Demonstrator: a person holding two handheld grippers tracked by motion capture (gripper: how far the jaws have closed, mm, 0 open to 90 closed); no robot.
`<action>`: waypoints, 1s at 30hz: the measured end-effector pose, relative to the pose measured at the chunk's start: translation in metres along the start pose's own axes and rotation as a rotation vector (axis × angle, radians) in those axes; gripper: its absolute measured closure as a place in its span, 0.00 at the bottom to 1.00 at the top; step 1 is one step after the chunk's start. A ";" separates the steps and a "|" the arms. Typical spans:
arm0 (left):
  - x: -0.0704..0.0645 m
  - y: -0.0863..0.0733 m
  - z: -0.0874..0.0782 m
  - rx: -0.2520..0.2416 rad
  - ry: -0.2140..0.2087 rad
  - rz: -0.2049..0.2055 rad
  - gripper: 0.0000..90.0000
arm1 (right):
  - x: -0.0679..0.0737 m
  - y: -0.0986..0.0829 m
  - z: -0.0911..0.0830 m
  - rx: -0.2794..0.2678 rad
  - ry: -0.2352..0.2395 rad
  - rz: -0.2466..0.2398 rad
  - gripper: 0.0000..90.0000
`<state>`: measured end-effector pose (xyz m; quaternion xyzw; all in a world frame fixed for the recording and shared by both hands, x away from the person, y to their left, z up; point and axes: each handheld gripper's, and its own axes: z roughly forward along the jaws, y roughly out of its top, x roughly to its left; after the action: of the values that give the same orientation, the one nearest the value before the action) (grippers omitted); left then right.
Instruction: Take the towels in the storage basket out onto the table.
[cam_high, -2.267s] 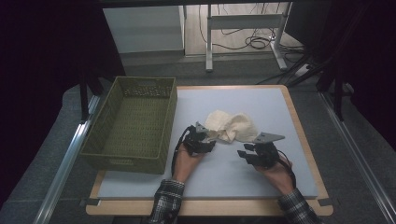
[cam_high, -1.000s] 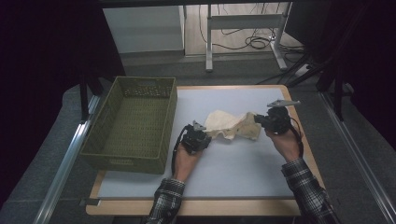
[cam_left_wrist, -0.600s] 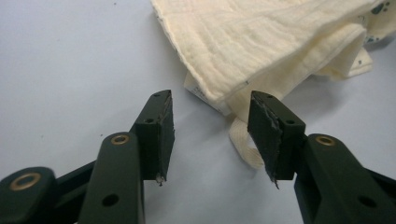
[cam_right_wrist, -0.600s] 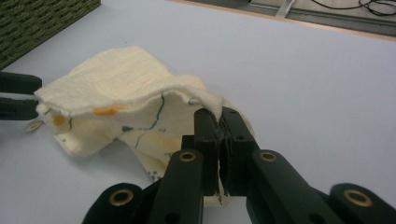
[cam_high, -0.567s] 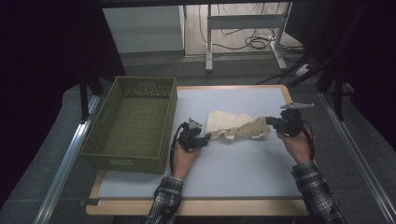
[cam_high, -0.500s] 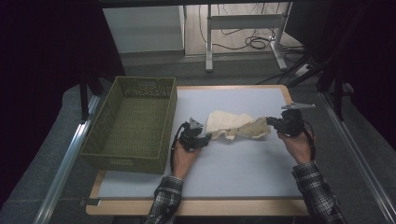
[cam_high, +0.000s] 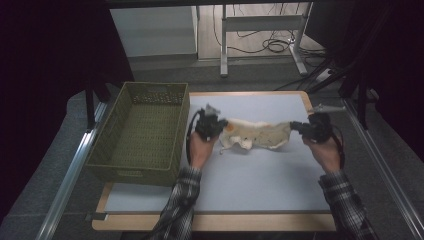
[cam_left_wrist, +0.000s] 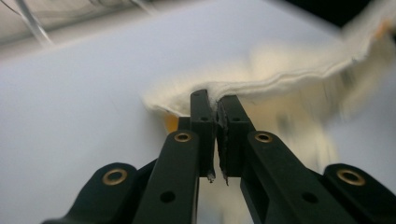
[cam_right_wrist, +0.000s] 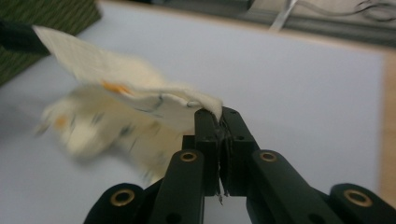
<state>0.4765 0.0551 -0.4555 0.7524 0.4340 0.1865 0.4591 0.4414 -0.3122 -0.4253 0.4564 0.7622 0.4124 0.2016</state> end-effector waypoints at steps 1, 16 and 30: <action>0.010 0.016 0.002 0.016 0.037 -0.052 0.87 | -0.006 0.008 0.001 -0.006 -0.022 0.019 0.94; -0.011 -0.047 0.004 0.153 -0.017 -0.022 0.43 | -0.005 -0.033 0.029 0.076 0.034 0.055 0.71; -0.018 -0.080 0.022 0.239 0.013 0.028 0.43 | 0.051 -0.053 0.085 0.099 0.162 -0.094 0.64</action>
<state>0.4427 0.0451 -0.5331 0.8065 0.4455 0.1449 0.3607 0.4460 -0.2431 -0.5136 0.3947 0.8161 0.3998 0.1356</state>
